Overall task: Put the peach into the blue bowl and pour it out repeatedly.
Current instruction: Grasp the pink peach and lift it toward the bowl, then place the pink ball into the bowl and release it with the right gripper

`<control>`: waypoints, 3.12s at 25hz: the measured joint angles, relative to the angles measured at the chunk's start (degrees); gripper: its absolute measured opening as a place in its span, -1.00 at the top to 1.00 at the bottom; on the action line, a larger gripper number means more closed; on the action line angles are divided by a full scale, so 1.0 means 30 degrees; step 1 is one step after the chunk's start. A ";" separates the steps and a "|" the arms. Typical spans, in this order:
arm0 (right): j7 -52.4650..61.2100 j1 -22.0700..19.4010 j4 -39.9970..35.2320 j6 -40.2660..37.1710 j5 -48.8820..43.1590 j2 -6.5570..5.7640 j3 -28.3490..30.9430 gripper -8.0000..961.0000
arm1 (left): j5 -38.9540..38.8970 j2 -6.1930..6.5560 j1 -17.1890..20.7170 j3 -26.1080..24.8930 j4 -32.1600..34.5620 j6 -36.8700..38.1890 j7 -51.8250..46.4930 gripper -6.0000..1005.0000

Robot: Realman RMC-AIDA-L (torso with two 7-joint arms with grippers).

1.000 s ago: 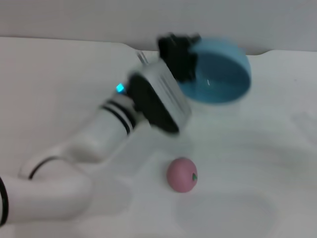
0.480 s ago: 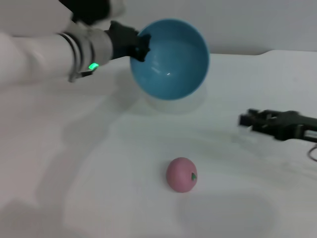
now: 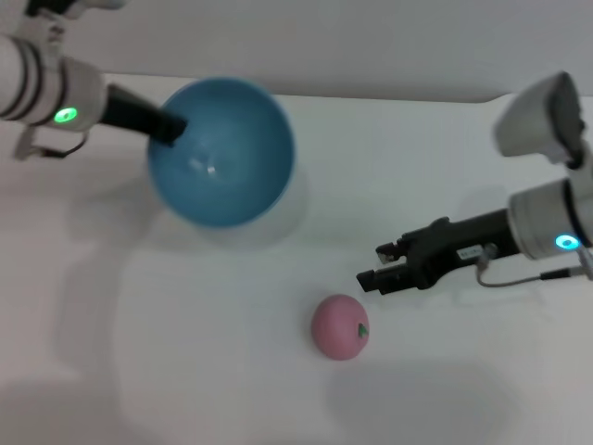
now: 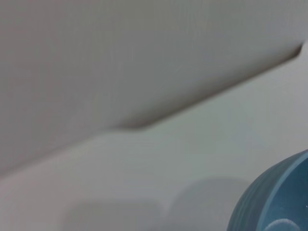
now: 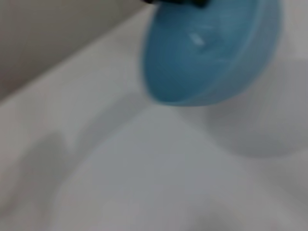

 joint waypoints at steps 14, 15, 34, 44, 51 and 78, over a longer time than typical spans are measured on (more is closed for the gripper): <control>0.2495 0.1654 -0.0014 0.2253 0.2003 0.0221 -0.5816 -0.23 | 0.2738 0.0039 0.0174 -0.3541 0.0798 0.3706 -0.2127 0.99; 0.2504 0.1699 0.0010 0.2368 0.2207 0.0234 -0.6205 -0.22 | 0.2709 0.0022 0.0152 -0.3563 0.0792 0.3802 -0.2129 0.99; 0.5641 0.1478 -0.0087 0.4770 0.5160 0.0240 -1.3348 -0.08 | 0.2473 -0.0037 -0.0109 -0.3850 0.0830 0.4531 -0.2133 0.99; 0.5880 0.1351 -0.0416 0.4080 0.4926 -0.0076 -1.3187 0.07 | 0.2478 -0.0033 -0.0060 -0.3843 0.0846 0.4662 -0.2108 0.99; 0.5350 0.0538 -0.1063 0.4103 0.4889 -0.0117 -1.1555 0.40 | 0.2489 -0.0019 -0.0120 -0.3613 0.0728 0.4677 -0.2082 0.99; -0.3639 -0.5254 -0.8743 -0.5523 0.6275 -0.0064 0.0305 0.88 | -0.2866 -0.0455 -0.4050 0.7906 -0.2993 0.1651 -0.4586 0.99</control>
